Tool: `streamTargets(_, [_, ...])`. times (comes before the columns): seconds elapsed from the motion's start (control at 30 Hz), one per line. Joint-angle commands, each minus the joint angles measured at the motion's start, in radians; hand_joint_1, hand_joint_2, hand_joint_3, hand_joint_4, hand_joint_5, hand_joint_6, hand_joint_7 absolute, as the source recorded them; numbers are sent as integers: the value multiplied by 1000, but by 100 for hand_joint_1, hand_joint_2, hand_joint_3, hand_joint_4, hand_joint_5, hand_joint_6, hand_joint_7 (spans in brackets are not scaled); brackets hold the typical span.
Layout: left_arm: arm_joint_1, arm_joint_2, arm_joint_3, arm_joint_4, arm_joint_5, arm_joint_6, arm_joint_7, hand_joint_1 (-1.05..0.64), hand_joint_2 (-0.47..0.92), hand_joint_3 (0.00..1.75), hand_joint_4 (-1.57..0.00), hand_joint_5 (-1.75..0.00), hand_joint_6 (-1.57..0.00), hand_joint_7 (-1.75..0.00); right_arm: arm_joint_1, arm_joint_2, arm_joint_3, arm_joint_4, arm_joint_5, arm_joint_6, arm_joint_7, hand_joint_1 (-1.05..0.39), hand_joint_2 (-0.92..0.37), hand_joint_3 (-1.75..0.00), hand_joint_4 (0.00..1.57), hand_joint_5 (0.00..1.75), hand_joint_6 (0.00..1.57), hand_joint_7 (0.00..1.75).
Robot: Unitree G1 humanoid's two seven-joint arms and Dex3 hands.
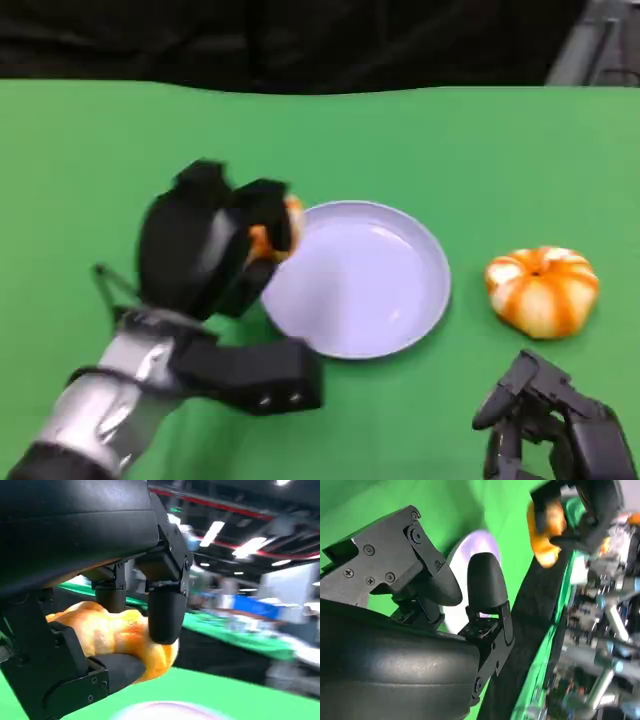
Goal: Grasp the bread from the table and place it into the plate.
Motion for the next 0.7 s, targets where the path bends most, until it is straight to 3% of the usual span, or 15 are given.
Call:
streamTargets(0.03, [-29, -20, 2, 60, -37, -13, -32, 9, 3, 173, -113, -175, -94, -175, 5, -7, -6, -2, 6, -2, -3, -17, -50, -160, 90, 175, 61, 175])
streamTargets(0.27, [-57, -62, -19, 111, -46, -43, -54, 2, 7, 174, -111, -175, -92, -175, 15, -4, 1, -9, 6, 1, -5, -17, -50, -160, 89, 175, 61, 175])
streamTargets(0.53, [-117, -119, -78, 234, -31, -55, -96, -2, 13, 148, -107, -175, -90, -175, 22, -8, 5, 6, -1, -22, -4, -16, -50, -161, 87, 175, 61, 175])
streamTargets(0.67, [-135, -152, -82, 269, -67, -23, -198, -5, 18, 139, -103, -175, -87, -175, 30, -4, 9, 13, -6, -30, -8, -15, -49, -161, 87, 175, 61, 175])
streamTargets(0.7, [-137, -159, -79, 268, -77, -6, -231, -8, 27, 123, -92, -165, -83, -144, 30, -4, 9, 13, -9, -31, -10, -15, -50, -161, 87, 175, 60, 175])
